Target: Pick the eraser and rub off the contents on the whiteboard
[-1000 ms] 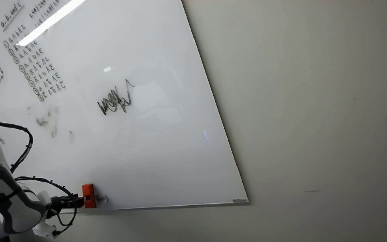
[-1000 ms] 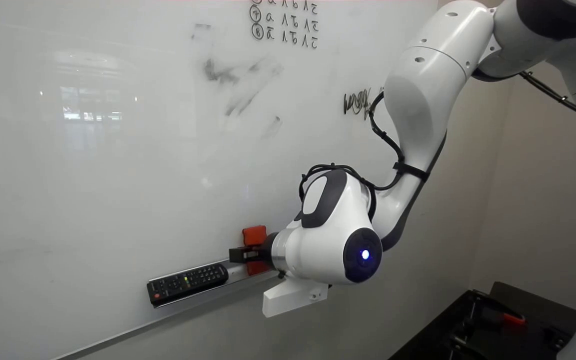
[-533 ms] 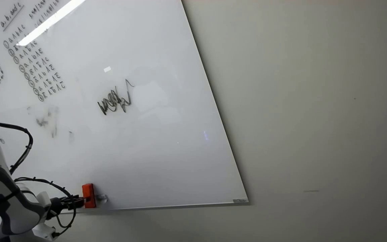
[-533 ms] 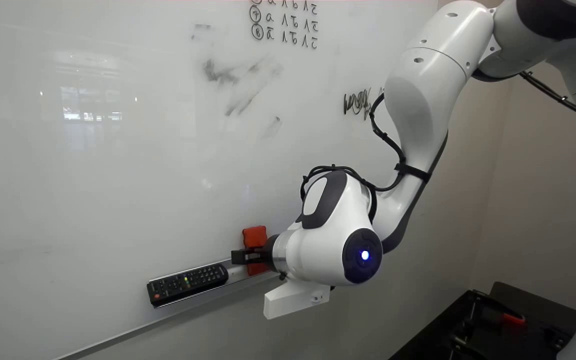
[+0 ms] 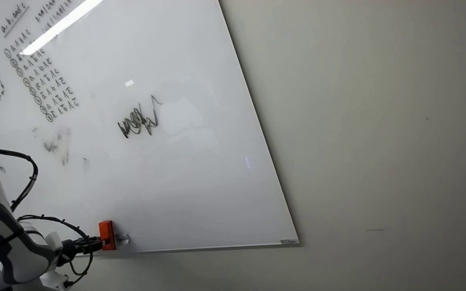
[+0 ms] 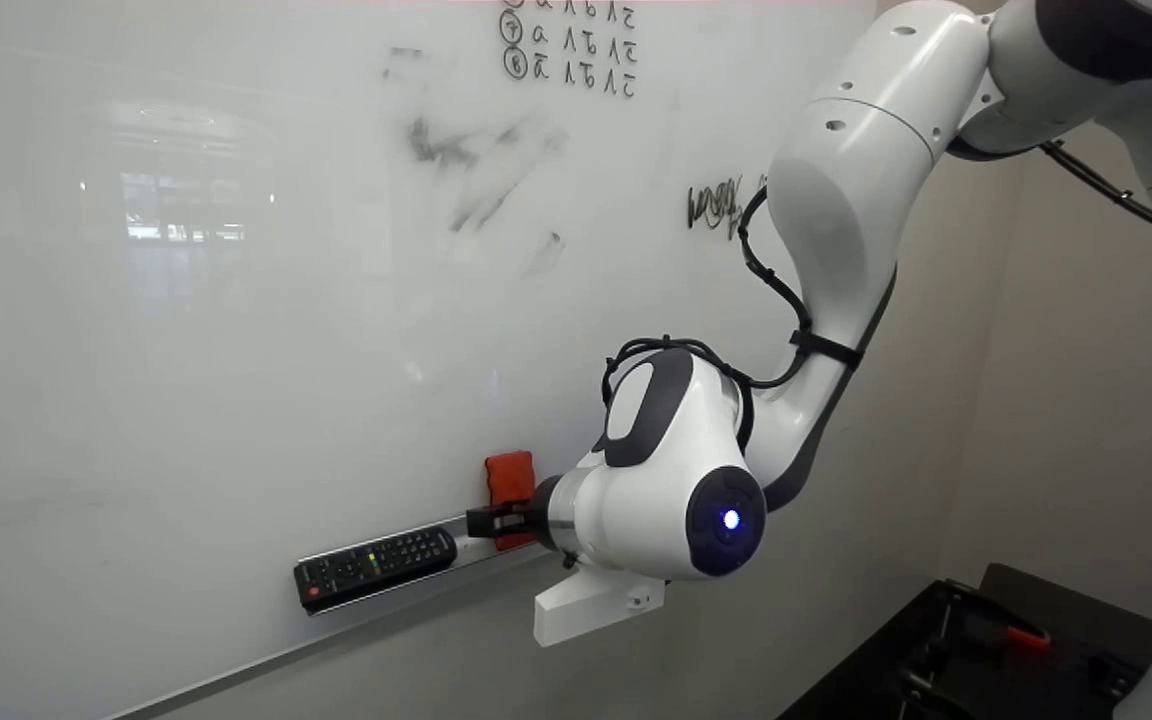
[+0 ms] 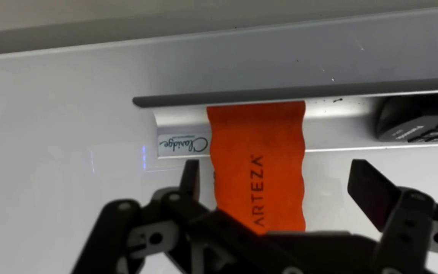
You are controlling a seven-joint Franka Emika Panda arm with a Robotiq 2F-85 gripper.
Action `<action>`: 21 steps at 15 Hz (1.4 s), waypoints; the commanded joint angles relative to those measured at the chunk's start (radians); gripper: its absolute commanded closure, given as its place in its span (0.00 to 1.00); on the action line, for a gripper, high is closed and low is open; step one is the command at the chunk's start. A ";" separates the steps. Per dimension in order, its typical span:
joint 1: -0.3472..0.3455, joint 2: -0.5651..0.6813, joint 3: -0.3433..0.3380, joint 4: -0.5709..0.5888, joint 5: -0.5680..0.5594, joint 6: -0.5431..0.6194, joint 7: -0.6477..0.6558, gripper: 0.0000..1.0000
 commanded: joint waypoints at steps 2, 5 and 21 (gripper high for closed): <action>0.014 -0.043 -0.032 -0.012 0.015 0.063 -0.035 0.00; 0.010 -0.051 -0.041 -0.011 0.011 0.097 -0.060 0.00; 0.013 -0.072 -0.065 -0.006 0.011 0.139 -0.171 0.51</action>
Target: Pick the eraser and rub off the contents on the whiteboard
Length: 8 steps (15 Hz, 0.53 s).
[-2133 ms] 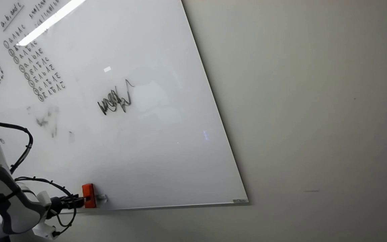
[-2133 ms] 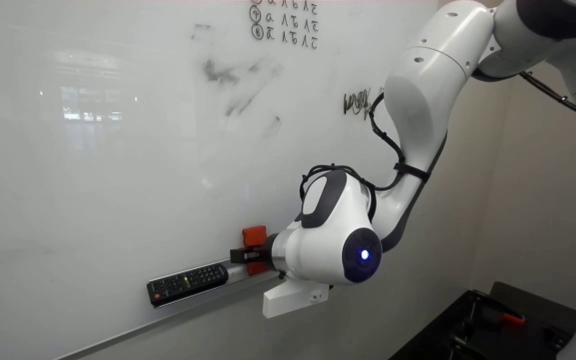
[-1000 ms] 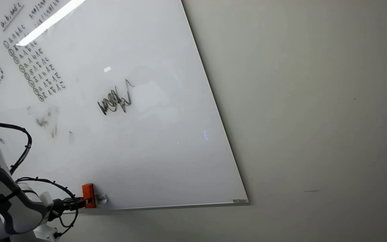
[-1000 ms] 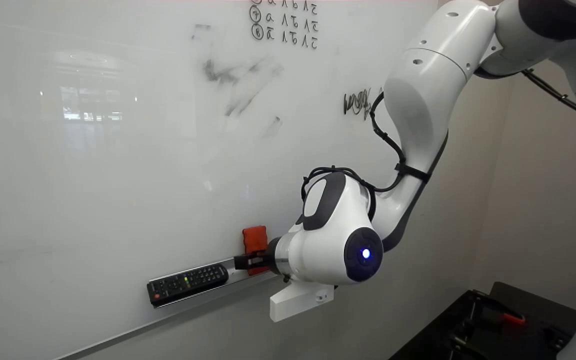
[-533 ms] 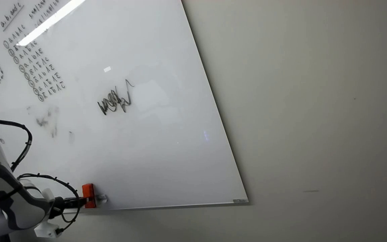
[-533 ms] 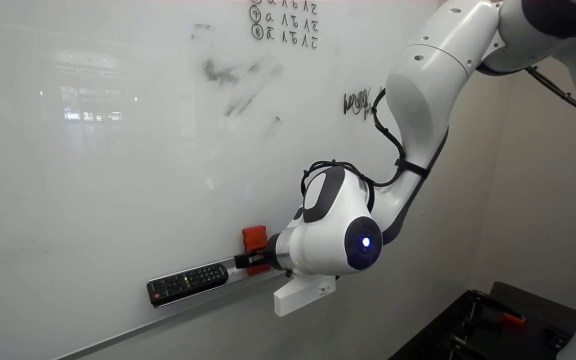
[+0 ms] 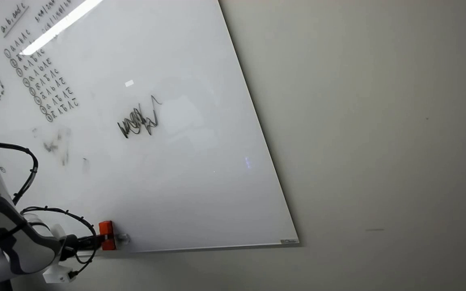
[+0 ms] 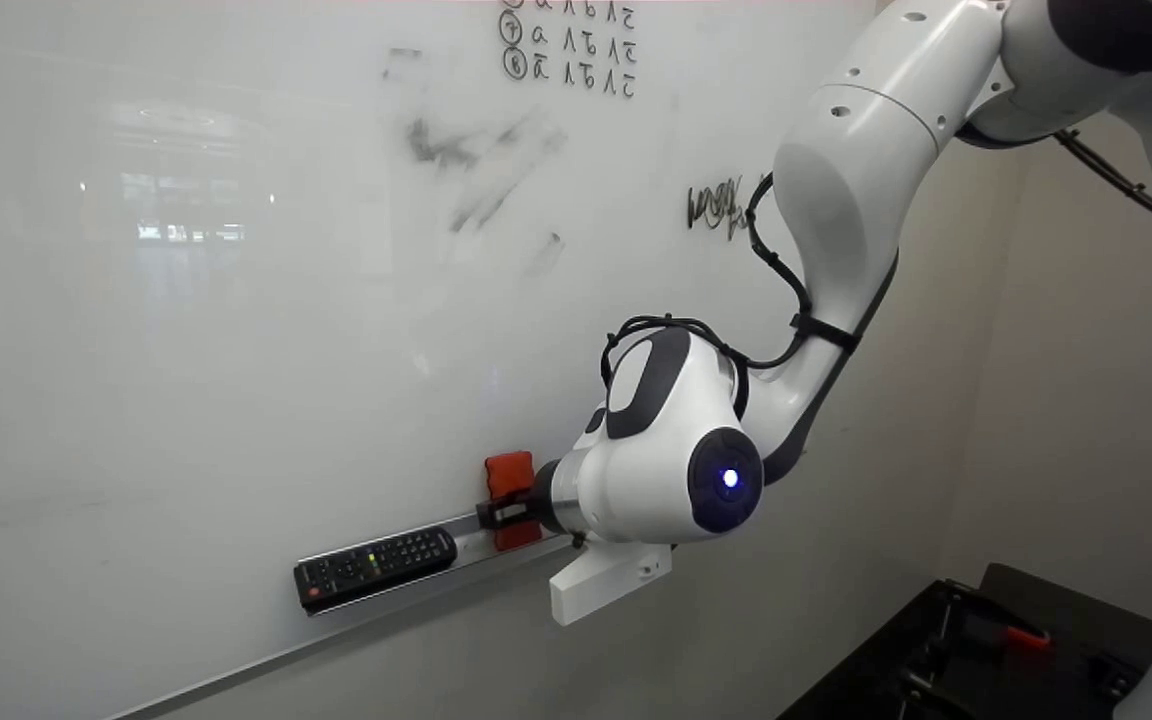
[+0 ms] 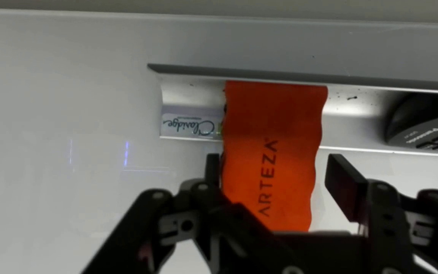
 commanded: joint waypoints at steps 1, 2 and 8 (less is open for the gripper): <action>0.010 -0.031 -0.016 -0.009 0.012 0.028 -0.025 0.58; 0.010 -0.030 -0.016 -0.009 0.012 0.027 -0.025 0.66; 0.030 -0.066 -0.007 -0.044 0.018 -0.006 -0.028 0.70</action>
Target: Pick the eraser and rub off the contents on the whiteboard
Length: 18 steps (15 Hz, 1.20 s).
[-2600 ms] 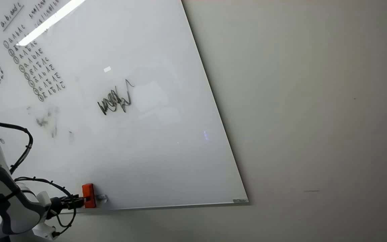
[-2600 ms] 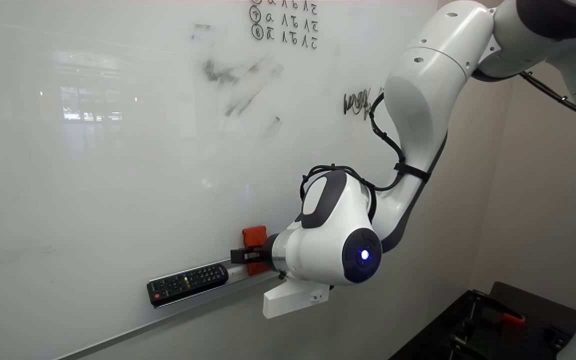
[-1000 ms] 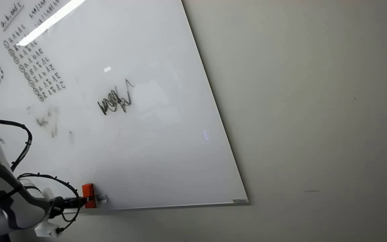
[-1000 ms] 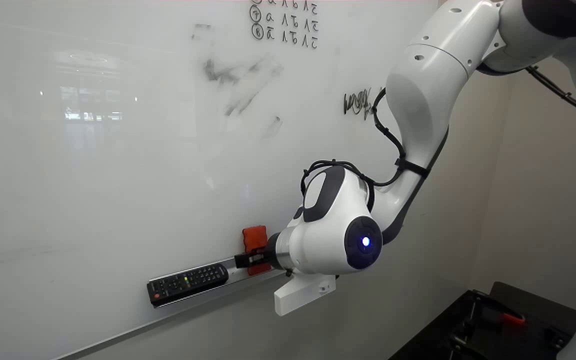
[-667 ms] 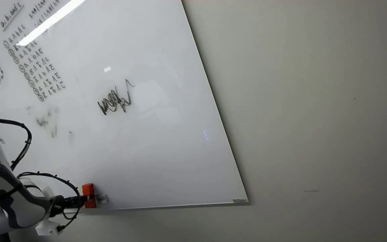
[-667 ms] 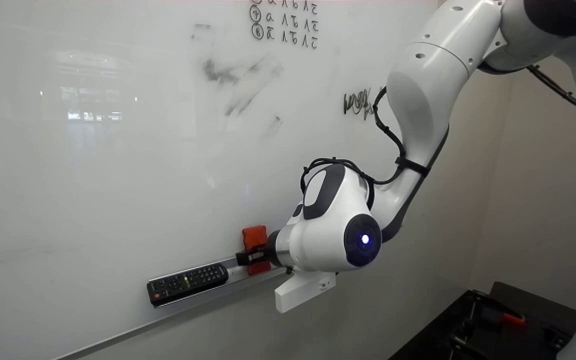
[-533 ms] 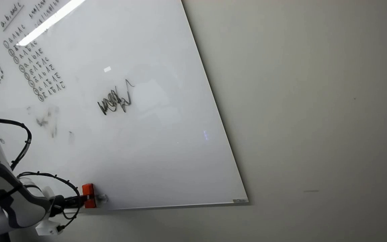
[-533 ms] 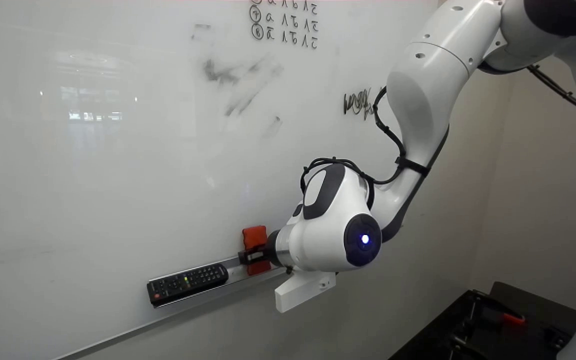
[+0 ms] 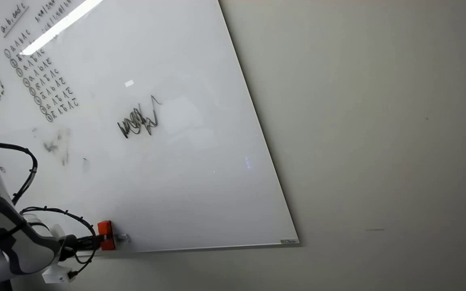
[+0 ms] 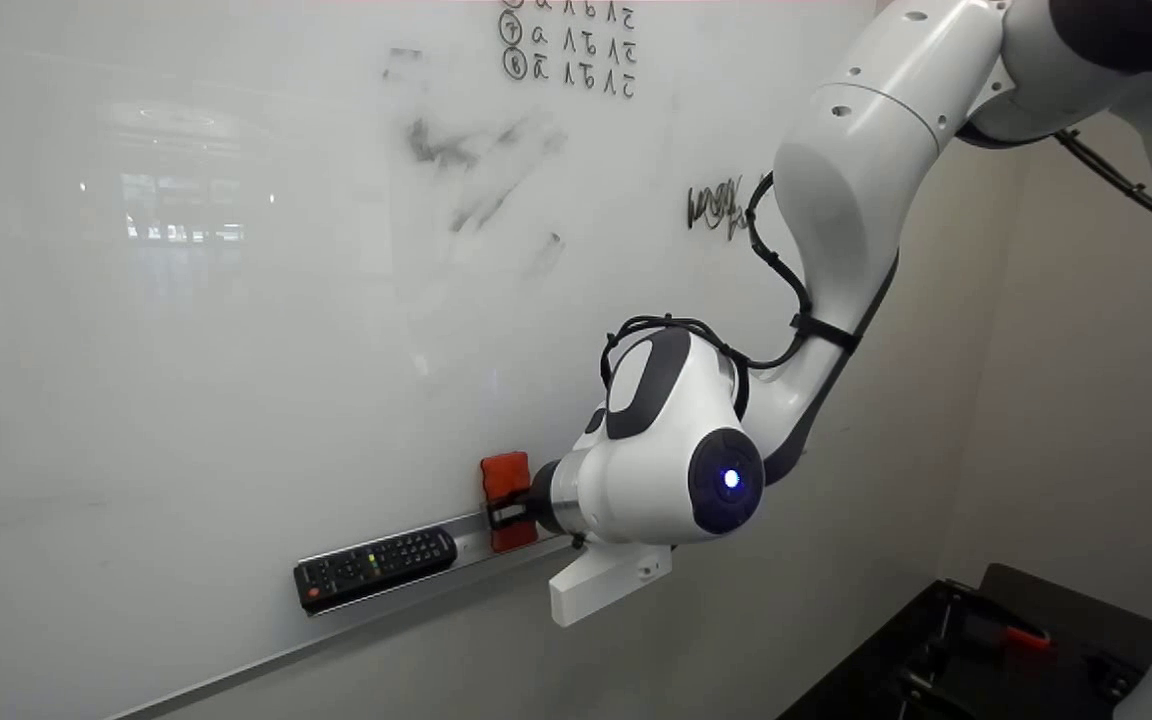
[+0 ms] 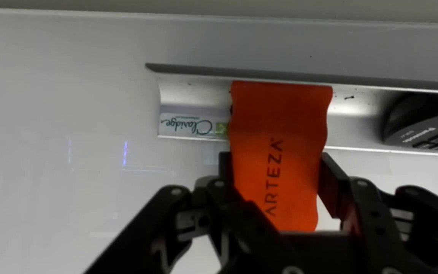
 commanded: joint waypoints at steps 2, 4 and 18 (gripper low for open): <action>0.037 -0.124 0.005 -0.089 0.018 -0.005 -0.040 0.70; 0.047 -0.209 0.016 -0.145 0.022 -0.004 -0.047 0.70; 0.122 -0.862 -0.075 -0.400 0.304 0.070 -0.403 0.70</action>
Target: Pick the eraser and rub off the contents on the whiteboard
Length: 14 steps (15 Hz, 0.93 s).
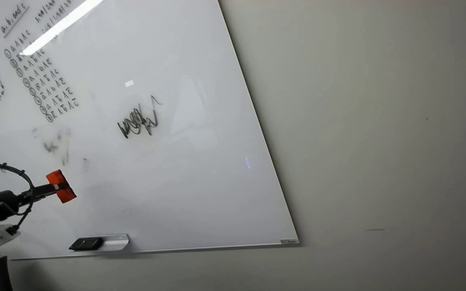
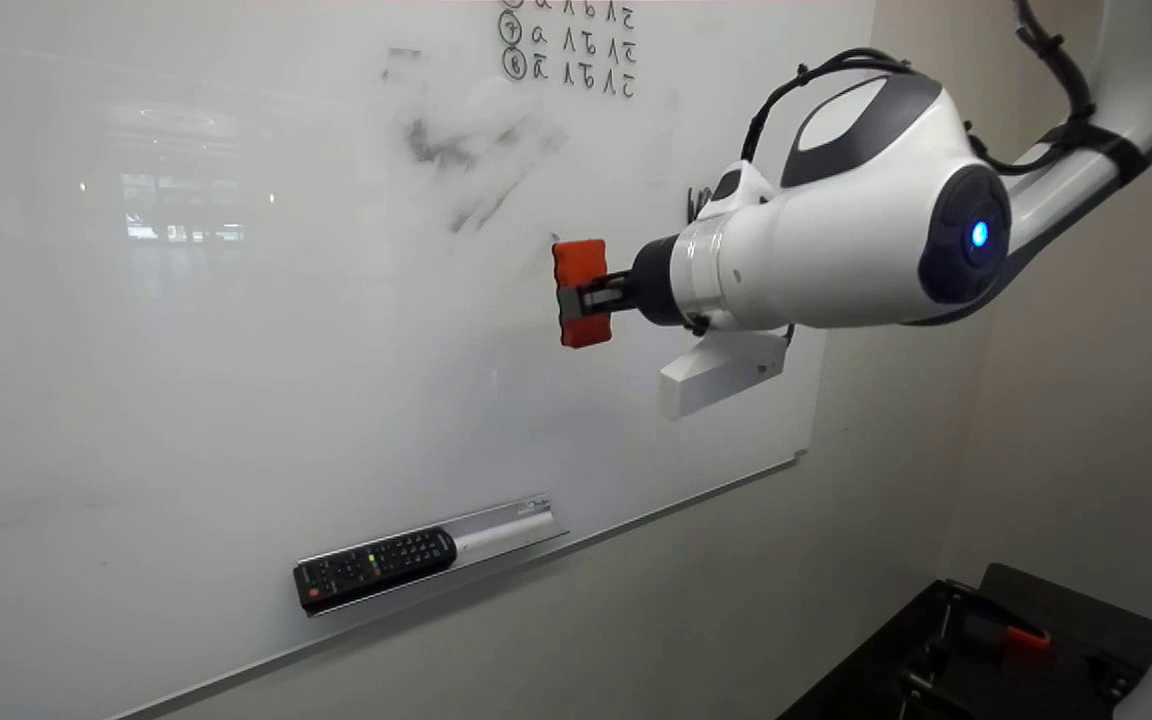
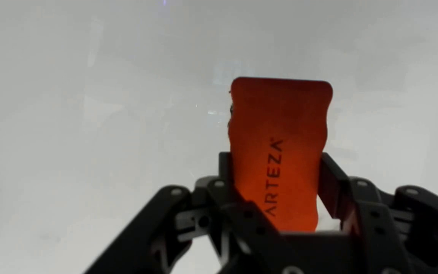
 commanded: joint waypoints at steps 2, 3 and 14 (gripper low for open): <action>0.041 -0.079 -0.056 -0.028 0.035 0.026 -0.071 0.70; 0.046 -0.099 -0.064 -0.036 0.040 0.030 -0.082 0.45; 0.035 -0.312 -0.213 -0.099 0.206 0.188 -0.218 0.70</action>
